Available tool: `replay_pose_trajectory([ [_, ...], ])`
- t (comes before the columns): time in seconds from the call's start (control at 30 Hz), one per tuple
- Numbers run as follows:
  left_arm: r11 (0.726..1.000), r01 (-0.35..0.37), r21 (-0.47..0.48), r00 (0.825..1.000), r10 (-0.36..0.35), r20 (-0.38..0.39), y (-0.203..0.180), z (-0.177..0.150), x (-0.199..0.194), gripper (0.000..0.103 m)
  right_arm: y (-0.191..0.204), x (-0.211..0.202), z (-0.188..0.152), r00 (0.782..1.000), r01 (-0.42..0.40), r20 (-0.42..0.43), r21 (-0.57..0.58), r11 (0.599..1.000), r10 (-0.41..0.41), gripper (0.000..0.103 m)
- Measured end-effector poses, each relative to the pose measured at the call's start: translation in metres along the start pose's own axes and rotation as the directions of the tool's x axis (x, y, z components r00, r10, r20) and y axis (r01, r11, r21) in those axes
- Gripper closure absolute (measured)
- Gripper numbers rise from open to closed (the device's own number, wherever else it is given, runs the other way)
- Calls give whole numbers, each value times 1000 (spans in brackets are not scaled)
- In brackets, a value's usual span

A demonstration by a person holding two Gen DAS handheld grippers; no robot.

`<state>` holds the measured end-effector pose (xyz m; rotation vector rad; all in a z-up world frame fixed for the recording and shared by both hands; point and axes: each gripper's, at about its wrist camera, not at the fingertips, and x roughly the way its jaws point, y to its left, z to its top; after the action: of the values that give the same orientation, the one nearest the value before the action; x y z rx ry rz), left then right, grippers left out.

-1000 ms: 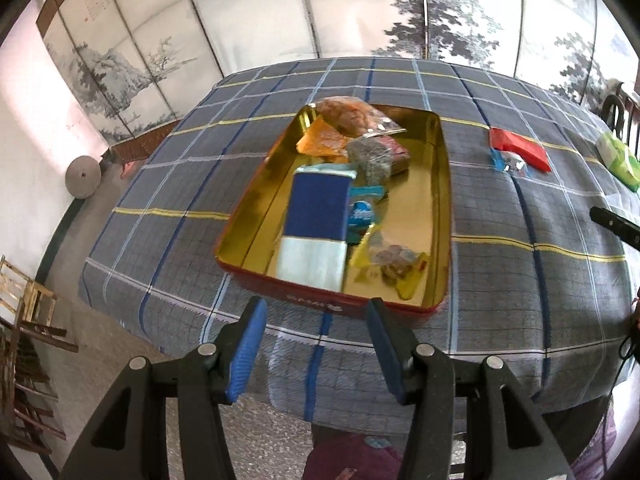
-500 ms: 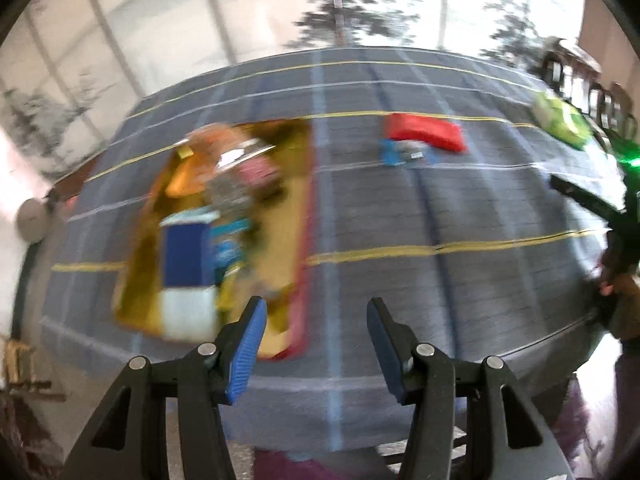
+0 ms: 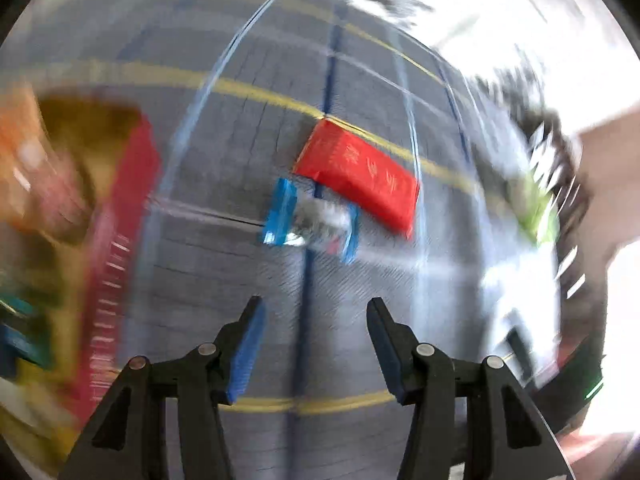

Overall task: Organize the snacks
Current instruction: 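Move the left gripper to the blue-and-clear candy and grasp it, then grasp the red packet with the right gripper while the left holds the blue candy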

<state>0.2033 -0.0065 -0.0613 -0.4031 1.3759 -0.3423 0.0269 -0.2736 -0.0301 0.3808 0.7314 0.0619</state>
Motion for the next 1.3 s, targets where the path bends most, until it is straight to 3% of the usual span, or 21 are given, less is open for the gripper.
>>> replay_pose_trajectory([
  [0.03,998,31,-61,999,-32,-4,4,6,4,50,0,-1,0,1000,-12,5,0,1000,12,13],
  [0.1,989,5,-145,1000,-4,2,6,20,10,50,-1,-2,0,1000,-29,12,1,1000,29,12],
  [0.43,956,-128,-264,992,129,-11,-16,53,35,50,-2,-7,2,995,-91,32,-10,996,91,8],
  [0.63,950,-277,-147,961,277,-18,-41,51,45,50,-5,-10,1,993,-110,45,-5,994,110,6],
  [0.73,948,-294,-117,955,297,9,-46,46,46,50,-6,-10,1,993,-112,49,4,994,111,6],
  [0.87,955,-279,-104,958,284,44,-48,42,46,54,-7,-9,3,994,-104,43,11,994,104,5],
  [0.93,955,-287,-73,955,291,51,-47,42,45,76,-7,-7,4,994,-98,41,15,995,97,5],
  [1.07,968,-243,-66,967,247,57,-35,29,37,79,-8,-5,5,996,-82,32,30,996,81,5],
  [1.13,969,-242,-47,964,246,97,-31,16,29,79,-8,2,9,996,-89,-7,36,995,90,5],
  [1.2,980,-199,-17,974,200,109,-27,-2,24,79,3,11,17,993,-109,-47,-35,993,107,7],
  [1.3,979,-203,32,972,198,127,-23,-23,19,79,27,29,35,987,-146,-90,-161,976,133,9],
])
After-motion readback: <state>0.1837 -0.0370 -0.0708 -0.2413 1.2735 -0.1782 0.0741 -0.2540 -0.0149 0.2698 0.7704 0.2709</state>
